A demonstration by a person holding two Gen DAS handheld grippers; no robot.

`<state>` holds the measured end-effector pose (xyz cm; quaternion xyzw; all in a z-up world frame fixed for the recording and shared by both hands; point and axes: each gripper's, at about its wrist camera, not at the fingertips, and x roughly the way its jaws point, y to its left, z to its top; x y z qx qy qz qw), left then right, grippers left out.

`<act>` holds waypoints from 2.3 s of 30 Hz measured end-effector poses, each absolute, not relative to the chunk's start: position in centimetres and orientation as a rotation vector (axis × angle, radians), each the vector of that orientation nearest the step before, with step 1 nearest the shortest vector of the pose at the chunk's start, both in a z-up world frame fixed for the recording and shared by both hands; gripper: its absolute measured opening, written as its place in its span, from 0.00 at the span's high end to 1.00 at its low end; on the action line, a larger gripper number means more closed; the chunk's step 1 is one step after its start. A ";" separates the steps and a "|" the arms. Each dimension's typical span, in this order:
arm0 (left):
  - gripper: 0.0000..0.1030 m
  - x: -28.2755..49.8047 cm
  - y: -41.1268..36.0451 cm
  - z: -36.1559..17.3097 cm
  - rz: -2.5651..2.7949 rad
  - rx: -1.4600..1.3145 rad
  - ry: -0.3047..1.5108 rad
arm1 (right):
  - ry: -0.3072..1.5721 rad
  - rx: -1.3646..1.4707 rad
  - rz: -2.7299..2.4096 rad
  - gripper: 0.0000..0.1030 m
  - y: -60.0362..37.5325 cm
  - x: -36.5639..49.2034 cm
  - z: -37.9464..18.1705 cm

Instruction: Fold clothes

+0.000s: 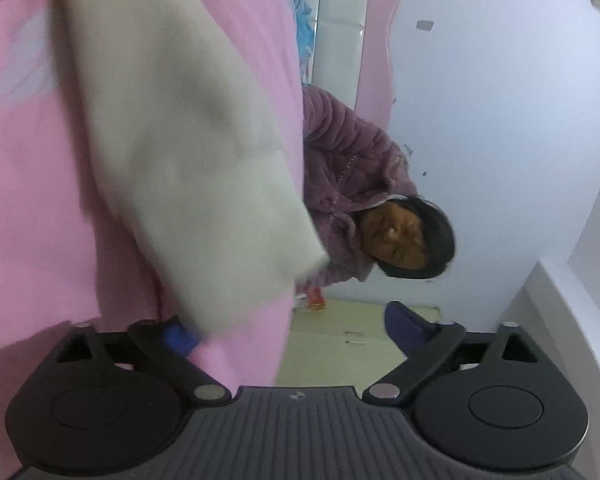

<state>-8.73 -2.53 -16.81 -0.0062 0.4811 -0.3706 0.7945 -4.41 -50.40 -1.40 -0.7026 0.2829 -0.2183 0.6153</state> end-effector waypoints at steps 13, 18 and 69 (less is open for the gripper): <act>0.54 -8.6 -1.9 -14.5 -0.822 -0.028 1.010 | 0.334 -1.007 -0.516 0.34 -41.5 -15.6 9.9; 0.53 -8.5 -1.4 -13.8 -0.816 -0.064 0.985 | 0.663 -0.335 0.098 0.50 -35.8 -13.7 5.7; 0.53 0.8 1.0 -16.6 -0.738 -0.187 1.043 | 1.116 -0.003 0.384 0.68 -26.5 26.7 -16.1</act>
